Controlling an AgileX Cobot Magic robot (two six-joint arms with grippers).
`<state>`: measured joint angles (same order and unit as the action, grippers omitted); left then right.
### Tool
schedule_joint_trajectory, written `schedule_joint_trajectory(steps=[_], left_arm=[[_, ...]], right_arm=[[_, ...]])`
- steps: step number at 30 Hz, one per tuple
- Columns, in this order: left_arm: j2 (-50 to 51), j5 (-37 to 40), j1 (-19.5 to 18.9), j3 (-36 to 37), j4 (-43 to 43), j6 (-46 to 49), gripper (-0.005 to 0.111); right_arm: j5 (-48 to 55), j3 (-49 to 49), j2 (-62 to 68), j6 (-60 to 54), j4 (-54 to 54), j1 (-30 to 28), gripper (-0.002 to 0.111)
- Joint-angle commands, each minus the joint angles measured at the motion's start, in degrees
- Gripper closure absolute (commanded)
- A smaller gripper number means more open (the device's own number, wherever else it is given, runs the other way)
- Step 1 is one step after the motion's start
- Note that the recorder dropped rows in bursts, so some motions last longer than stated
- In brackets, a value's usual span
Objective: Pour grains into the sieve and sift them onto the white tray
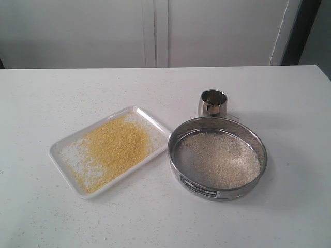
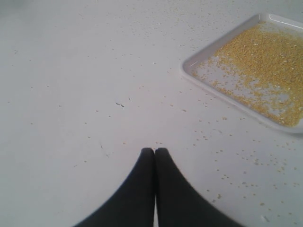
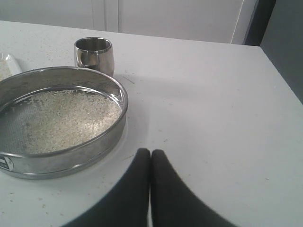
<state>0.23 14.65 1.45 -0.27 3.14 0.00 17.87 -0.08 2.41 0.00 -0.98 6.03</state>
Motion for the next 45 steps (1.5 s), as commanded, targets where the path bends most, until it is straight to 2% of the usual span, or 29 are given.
schedule_joint_trajectory(steps=[1,45], left_arm=[[-0.2,0.0,-0.1,0.3,0.6,0.0,0.107],[-0.2,0.0,-0.1,0.3,0.6,0.0,0.107]], right_arm=[[-0.1,0.1,-0.3,0.0,-0.4,0.2,0.108],[0.0,0.1,-0.3,1.2,-0.4,0.2,0.108]])
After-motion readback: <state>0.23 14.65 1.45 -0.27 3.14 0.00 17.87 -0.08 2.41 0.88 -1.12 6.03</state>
